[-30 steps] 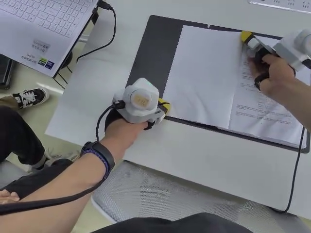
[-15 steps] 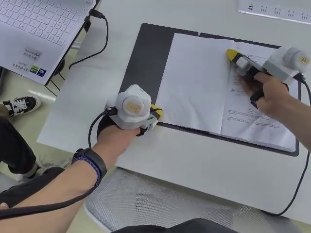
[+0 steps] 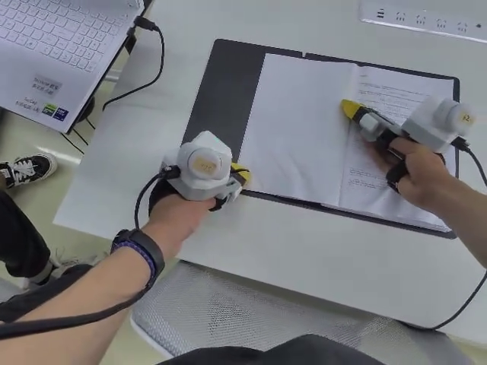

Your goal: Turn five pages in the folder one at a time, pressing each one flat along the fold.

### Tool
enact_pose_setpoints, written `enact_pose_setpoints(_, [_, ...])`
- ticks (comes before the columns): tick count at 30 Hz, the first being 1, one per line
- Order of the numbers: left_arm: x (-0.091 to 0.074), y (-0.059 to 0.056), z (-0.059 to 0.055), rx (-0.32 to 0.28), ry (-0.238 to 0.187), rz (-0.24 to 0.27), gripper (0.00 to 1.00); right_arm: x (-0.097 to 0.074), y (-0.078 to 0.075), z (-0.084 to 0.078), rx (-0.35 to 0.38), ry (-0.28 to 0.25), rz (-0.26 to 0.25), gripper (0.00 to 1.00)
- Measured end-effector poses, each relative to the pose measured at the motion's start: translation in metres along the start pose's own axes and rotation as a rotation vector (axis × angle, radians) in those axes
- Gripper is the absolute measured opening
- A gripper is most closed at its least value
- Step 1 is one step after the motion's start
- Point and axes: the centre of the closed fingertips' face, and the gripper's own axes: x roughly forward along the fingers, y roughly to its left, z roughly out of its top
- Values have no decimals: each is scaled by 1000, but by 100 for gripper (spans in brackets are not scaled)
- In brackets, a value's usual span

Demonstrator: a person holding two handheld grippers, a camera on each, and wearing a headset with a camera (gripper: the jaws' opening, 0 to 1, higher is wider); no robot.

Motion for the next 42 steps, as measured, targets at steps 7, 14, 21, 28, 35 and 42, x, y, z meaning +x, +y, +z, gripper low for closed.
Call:
enact_pose_setpoints(7, [0,0,0,2,-4,-2,0,-12,5,-12,6,16,24,0])
enact_pose_setpoints(14, [0,0,1,-3,-8,-7,0,-29,25,-28,10,34,44,0])
enact_pose_setpoints(21, [0,0,1,-3,-8,-7,0,-40,37,-41,17,42,58,0])
enact_pose_setpoints(28, [0,-1,0,-3,-9,-9,0,-51,44,-52,29,48,67,0])
enact_pose_setpoints(35, [0,-1,0,-3,-8,-9,0,-61,53,-64,34,62,81,0])
enact_pose_setpoints(42, [-1,-2,-2,1,-5,-13,0,-70,58,-73,35,75,92,0])
